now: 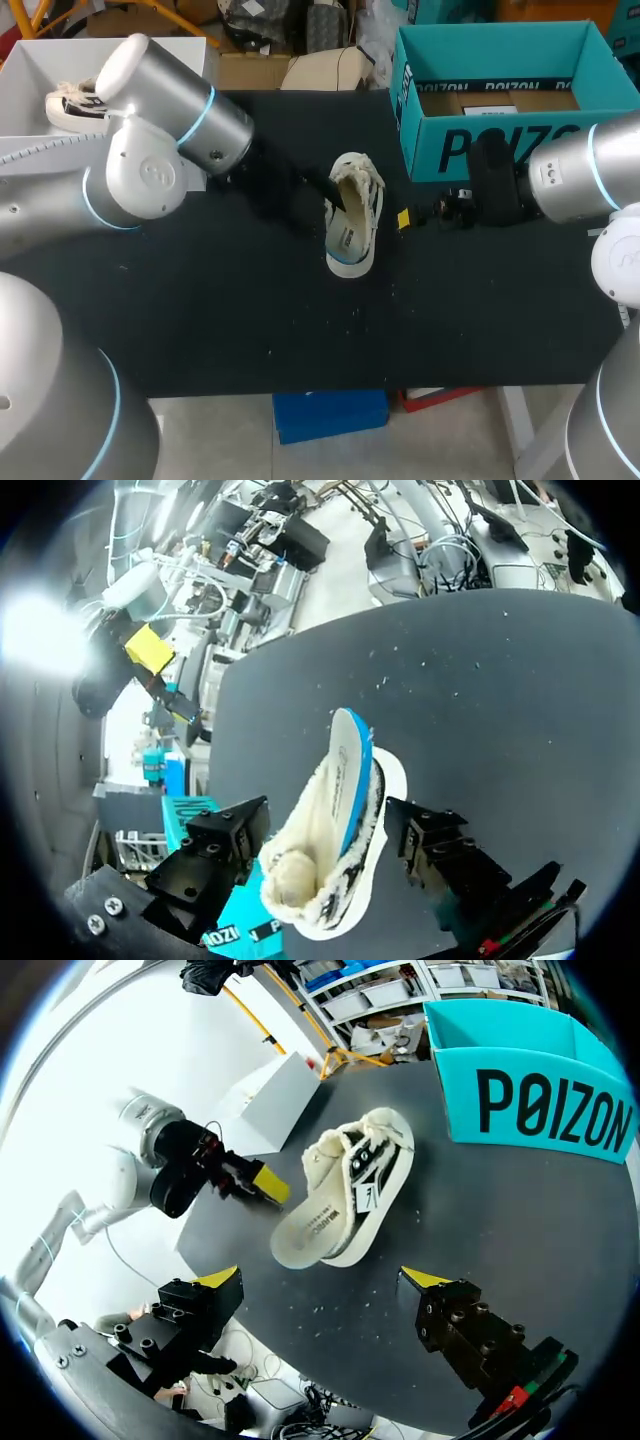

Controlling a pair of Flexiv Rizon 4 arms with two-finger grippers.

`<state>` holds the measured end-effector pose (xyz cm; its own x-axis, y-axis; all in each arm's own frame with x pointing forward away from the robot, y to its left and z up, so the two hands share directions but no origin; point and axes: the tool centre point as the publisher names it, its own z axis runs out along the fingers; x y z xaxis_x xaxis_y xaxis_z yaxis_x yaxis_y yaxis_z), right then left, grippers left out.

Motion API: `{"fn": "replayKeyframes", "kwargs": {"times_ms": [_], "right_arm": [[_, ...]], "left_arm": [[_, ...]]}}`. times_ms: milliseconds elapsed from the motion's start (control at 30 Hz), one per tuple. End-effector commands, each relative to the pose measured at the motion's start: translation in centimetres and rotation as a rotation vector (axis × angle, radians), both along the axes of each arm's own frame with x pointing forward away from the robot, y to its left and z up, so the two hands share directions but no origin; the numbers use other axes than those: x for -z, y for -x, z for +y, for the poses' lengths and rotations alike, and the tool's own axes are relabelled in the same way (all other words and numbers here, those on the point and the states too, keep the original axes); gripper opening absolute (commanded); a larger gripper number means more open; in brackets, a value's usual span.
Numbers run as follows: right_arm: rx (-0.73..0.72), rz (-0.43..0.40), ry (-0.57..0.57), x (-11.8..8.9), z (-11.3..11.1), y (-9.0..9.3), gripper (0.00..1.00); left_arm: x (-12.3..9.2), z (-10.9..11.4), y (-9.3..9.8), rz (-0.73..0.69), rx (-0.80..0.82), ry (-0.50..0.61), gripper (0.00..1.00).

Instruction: Take the shoe out of the shoebox, open the shoe tongue, remove and reinsert the insole, then place the shoe into the shoebox

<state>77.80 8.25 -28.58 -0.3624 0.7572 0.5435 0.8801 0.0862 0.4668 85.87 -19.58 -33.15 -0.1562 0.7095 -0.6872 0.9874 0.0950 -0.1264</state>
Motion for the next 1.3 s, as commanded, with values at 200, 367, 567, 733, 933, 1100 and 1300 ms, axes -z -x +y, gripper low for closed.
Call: {"fn": "replayKeyframes", "kwargs": {"times_ms": [200,367,567,733,933,1100,1300], "right_arm": [[0.001,0.001,0.003,0.0,0.1,0.0,1.0],[0.001,0.001,0.003,0.0,0.1,0.0,1.0],[0.001,0.001,0.003,0.0,0.1,0.0,1.0],[0.001,0.001,0.003,0.0,0.1,0.0,1.0],[0.001,0.001,0.003,0.0,0.1,0.0,1.0],[0.001,0.001,0.003,0.0,0.1,0.0,1.0],[0.001,0.001,0.003,0.0,0.1,0.0,1.0]], "left_arm": [[-2.6,0.5,-1.1,-0.041,-0.093,-0.038,0.75],[-3.0,0.1,-1.4,-0.098,-0.079,-0.118,1.0],[-3.5,0.4,-1.7,-0.119,-0.071,-0.158,1.0],[-3.7,0.5,-2.2,-0.157,-0.013,-0.206,0.95],[-3.6,0.0,-3.2,-0.311,0.212,-0.443,0.96],[-3.5,-0.2,-4.7,-0.418,0.327,-0.587,0.9],[-2.9,-0.5,-6.5,-0.511,0.427,-0.63,0.86]]}}
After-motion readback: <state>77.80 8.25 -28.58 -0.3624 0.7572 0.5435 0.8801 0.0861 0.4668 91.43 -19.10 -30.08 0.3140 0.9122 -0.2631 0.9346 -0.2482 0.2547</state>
